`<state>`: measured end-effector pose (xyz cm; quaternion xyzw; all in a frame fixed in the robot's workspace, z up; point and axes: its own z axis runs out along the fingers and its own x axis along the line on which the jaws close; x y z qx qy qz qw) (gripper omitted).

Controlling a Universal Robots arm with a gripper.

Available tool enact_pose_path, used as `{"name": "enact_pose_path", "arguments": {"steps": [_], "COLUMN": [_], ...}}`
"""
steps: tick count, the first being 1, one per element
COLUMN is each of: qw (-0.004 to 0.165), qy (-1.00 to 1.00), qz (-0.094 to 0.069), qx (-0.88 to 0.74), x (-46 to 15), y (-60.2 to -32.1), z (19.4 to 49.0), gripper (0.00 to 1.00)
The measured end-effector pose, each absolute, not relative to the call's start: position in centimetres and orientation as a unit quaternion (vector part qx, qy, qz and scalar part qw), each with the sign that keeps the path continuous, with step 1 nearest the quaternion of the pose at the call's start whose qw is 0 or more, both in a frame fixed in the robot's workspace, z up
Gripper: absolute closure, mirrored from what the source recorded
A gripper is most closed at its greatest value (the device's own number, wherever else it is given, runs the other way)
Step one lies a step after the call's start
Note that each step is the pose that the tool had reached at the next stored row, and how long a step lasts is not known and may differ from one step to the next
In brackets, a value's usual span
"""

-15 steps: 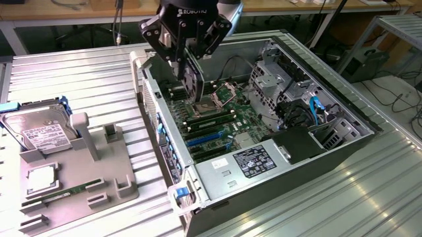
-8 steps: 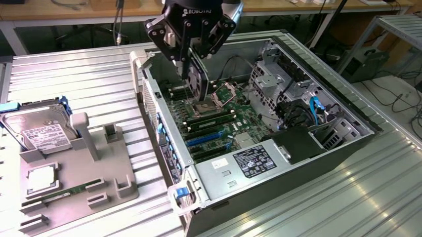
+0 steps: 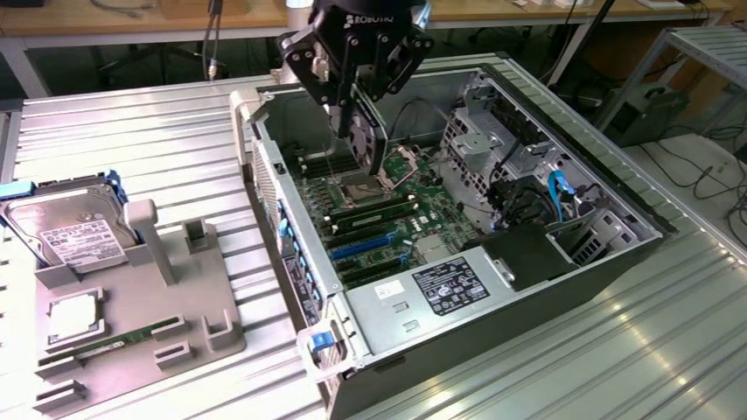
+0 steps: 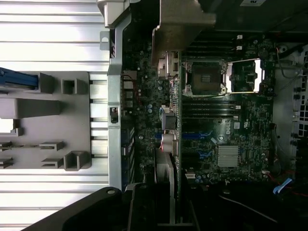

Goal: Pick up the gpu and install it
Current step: 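Pick up the gpu and move the gpu toward the slot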

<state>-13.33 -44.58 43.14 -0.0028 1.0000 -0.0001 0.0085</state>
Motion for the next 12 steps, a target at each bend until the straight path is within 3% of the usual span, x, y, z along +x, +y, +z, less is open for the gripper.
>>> {"name": "enact_pose_path", "arguments": {"steps": [12], "qw": [0.008], "qy": [1.000], "qz": [0.000], "qx": [-0.003], "x": [-11.8], "y": [-44.6], "z": [43.1], "gripper": [0.72]}}
